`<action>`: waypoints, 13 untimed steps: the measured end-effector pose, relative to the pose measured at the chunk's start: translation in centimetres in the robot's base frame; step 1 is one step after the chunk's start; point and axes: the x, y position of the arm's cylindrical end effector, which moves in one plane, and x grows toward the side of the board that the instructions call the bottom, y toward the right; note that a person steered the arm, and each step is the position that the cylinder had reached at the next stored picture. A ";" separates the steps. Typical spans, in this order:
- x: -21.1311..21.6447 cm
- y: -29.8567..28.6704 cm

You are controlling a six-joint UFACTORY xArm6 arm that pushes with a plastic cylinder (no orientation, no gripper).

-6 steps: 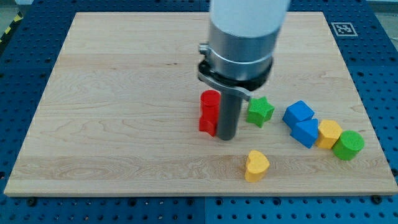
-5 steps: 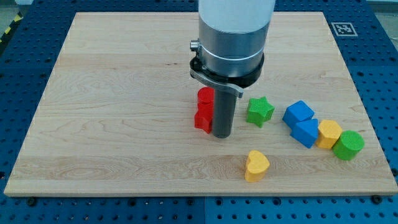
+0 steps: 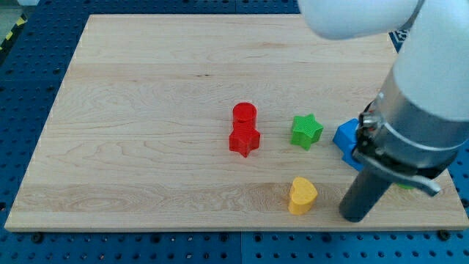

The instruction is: Push the heart into the red star

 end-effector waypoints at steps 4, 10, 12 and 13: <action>0.3 -7.5; -7.3 -9.7; -6.3 -3.2; -9.3 -3.0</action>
